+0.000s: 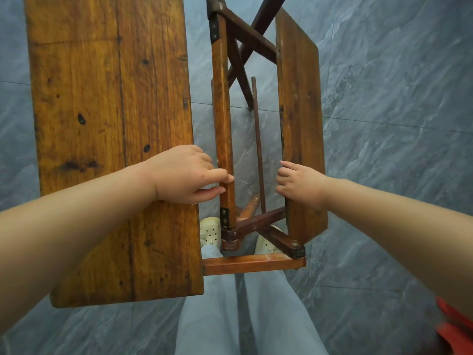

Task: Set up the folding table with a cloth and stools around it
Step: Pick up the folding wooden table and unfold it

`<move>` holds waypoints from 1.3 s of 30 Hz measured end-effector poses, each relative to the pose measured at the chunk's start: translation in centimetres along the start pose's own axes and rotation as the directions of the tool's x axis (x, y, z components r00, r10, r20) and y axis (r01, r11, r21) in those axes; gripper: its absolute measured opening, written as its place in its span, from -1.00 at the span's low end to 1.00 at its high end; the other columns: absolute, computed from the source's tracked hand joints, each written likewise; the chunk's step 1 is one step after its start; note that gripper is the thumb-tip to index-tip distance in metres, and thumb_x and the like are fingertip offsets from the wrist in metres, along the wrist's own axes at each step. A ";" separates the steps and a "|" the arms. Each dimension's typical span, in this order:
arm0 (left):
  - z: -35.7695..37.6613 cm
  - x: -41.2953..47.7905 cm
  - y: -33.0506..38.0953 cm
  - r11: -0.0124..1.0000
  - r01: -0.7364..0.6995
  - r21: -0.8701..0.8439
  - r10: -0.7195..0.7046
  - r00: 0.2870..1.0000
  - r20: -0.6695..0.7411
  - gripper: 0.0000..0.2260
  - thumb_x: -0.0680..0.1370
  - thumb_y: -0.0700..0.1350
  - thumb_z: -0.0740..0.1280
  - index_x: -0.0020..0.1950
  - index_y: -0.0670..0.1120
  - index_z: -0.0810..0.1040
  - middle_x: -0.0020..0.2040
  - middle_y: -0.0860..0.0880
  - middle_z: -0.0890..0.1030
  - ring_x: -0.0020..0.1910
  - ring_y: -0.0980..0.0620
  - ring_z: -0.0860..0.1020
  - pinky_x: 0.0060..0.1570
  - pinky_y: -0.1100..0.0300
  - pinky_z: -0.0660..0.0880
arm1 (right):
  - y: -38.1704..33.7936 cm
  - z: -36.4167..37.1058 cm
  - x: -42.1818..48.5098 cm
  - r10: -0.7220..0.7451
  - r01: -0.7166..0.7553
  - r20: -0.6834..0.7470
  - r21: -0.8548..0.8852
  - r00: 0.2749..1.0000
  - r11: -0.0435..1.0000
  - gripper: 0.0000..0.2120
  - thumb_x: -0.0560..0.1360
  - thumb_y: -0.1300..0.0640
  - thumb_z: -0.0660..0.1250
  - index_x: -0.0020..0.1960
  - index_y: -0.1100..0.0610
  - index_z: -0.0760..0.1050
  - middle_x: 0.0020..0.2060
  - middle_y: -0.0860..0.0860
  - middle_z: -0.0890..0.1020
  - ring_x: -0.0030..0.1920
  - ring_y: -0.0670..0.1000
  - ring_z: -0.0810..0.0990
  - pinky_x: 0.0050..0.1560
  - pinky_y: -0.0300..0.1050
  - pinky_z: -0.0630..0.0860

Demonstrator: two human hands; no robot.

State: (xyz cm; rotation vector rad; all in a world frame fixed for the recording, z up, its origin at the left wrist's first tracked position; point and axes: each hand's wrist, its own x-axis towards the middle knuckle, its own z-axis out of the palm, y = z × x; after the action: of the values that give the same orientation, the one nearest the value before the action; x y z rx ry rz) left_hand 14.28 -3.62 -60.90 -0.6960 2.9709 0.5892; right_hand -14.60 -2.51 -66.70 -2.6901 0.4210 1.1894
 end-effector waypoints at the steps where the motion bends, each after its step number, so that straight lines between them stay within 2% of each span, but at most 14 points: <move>1: 0.0 0.1 0.1 1.000 0.001 0.001 -0.001 1.000 -0.002 -0.63 0.59 0.05 0.05 0.11 -0.07 0.58 -0.43 0.07 0.54 -0.46 0.09 0.49 -0.38 0.30 0.25 | 0.2 -0.1 -0.6 -0.006 0.006 0.009 -0.002 1.000 1.000 -0.50 0.53 0.19 0.28 0.45 0.11 0.28 0.40 0.08 0.37 0.45 0.15 0.20 0.53 0.14 -0.10; 6: -0.1 0.5 0.2 1.000 -0.005 0.003 0.005 1.000 -0.012 -0.58 0.62 0.07 -0.02 0.04 -0.07 0.59 -0.45 0.06 0.53 -0.48 0.07 0.49 -0.44 0.28 0.32 | 1.5 -1.0 -3.6 -0.041 0.040 0.010 0.079 0.999 0.996 -0.54 0.52 0.14 0.24 0.41 0.07 0.34 0.35 0.04 0.41 0.41 0.12 0.23 0.52 0.10 -0.11; 8: 0.0 0.4 0.1 1.000 -0.010 0.015 0.011 0.999 -0.031 -0.51 0.64 0.10 -0.11 0.04 -0.06 0.58 -0.45 0.07 0.52 -0.48 0.09 0.47 -0.43 0.30 0.28 | 1.8 -1.6 -4.8 -0.044 0.043 0.007 0.109 0.999 0.993 -0.58 0.51 0.07 0.19 0.37 0.06 0.40 0.30 0.01 0.46 0.37 0.10 0.28 0.51 0.08 -0.09; 10: 0.1 0.4 0.0 0.999 -0.022 0.025 0.023 0.999 -0.038 -0.45 0.63 0.14 -0.16 0.04 -0.04 0.58 -0.44 0.08 0.53 -0.47 0.10 0.48 -0.42 0.31 0.28 | 2.1 -2.0 -5.8 -0.049 0.054 -0.045 0.117 0.998 0.992 -0.60 0.52 -0.08 0.10 0.26 0.05 0.49 0.19 -0.01 0.53 0.27 0.07 0.36 0.52 0.07 0.01; 13: 0.2 0.4 -0.1 0.999 -0.044 0.019 0.045 0.998 -0.043 -0.42 0.61 0.20 -0.18 0.05 -0.03 0.58 -0.42 0.08 0.56 -0.44 0.10 0.53 -0.43 0.27 0.44 | 2.3 -2.5 -6.9 -0.044 0.056 -0.116 0.106 0.992 0.993 -0.38 0.54 -0.31 -0.11 0.09 0.04 0.58 0.00 -0.06 0.59 0.10 0.01 0.43 0.41 0.03 0.21; 15: 0.3 0.3 -0.2 0.999 -0.051 0.014 0.051 0.997 -0.051 -0.43 0.60 0.24 -0.16 0.06 -0.02 0.57 -0.40 0.08 0.57 -0.42 0.10 0.54 -0.43 0.21 0.51 | 2.4 -2.6 -7.5 -0.044 0.061 -0.150 0.113 0.988 0.992 -0.27 0.52 -0.37 -0.22 0.05 0.04 0.59 -0.05 -0.08 0.59 0.05 0.00 0.43 0.36 0.01 0.25; 19: 0.2 0.2 -0.2 0.998 -0.064 0.002 0.064 0.995 -0.079 -0.44 0.59 0.27 -0.11 0.03 0.00 0.58 -0.42 0.10 0.55 -0.44 0.12 0.52 -0.45 0.22 0.49 | 2.4 -2.6 -8.6 -0.048 0.074 -0.232 0.109 0.972 0.991 -0.26 0.54 -0.37 -0.25 -0.01 0.05 0.59 -0.09 -0.08 0.58 0.00 -0.02 0.43 0.31 0.01 0.28; 24: 0.1 0.5 -0.1 0.998 -0.067 -0.016 0.065 0.991 -0.118 -0.43 0.59 0.28 -0.12 -0.03 -0.03 0.58 -0.41 0.07 0.57 -0.44 0.09 0.53 -0.45 0.21 0.49 | 2.8 -2.8 -9.8 -0.041 0.100 -0.388 0.132 0.921 0.986 -0.31 0.56 -0.32 -0.20 -0.21 0.06 0.55 -0.26 -0.08 0.53 -0.17 -0.04 0.33 0.18 0.00 0.34; 26: 0.0 0.8 0.1 0.998 -0.054 -0.018 0.051 0.990 -0.131 -0.43 0.59 0.28 -0.11 -0.07 -0.04 0.57 -0.44 0.06 0.54 -0.48 0.10 0.49 -0.48 0.22 0.46 | 2.9 -2.8 -10.2 -0.027 0.098 -0.421 0.148 0.907 0.984 -0.32 0.56 -0.31 -0.20 -0.26 0.06 0.54 -0.29 -0.09 0.52 -0.19 -0.05 0.29 0.15 0.00 0.35; 29: -0.4 1.5 0.6 0.998 -0.062 -0.011 0.059 0.986 -0.153 -0.47 0.60 0.25 -0.08 -0.18 -0.04 0.53 -0.49 0.06 0.47 -0.53 0.10 0.42 -0.54 0.20 0.43 | 2.8 -3.0 -10.6 -0.007 0.094 -0.473 0.160 0.881 0.983 -0.34 0.57 -0.29 -0.18 -0.32 0.05 0.52 -0.34 -0.10 0.51 -0.23 -0.04 0.34 0.10 -0.02 0.36; 35: -0.6 3.5 1.6 0.993 -0.113 0.015 0.114 0.987 -0.110 -0.47 0.61 0.20 -0.08 -0.38 0.00 0.45 -0.51 0.10 0.41 -0.53 0.13 0.36 -0.51 0.21 0.42 | 1.7 -3.9 -10.3 -0.012 0.109 -0.494 0.169 0.869 0.980 -0.35 0.57 -0.27 -0.17 -0.34 0.05 0.51 -0.38 -0.10 0.51 -0.25 -0.02 0.40 0.07 -0.03 0.36; 39: -0.4 4.1 1.7 0.994 -0.111 0.014 0.112 0.991 -0.074 -0.48 0.61 0.21 -0.09 -0.39 0.02 0.43 -0.52 0.10 0.41 -0.54 0.14 0.37 -0.48 0.19 0.44 | 0.9 -3.7 -9.9 -0.002 0.114 -0.509 0.190 0.861 0.975 -0.38 0.57 -0.27 -0.11 -0.35 0.05 0.51 -0.39 -0.10 0.50 -0.26 -0.02 0.40 0.03 -0.04 0.36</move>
State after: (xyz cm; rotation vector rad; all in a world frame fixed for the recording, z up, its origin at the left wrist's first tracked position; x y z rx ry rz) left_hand 9.85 -4.12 -60.37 -0.5657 3.0961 0.5660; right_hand -18.68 -2.47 -56.86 -2.7656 0.4962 0.3680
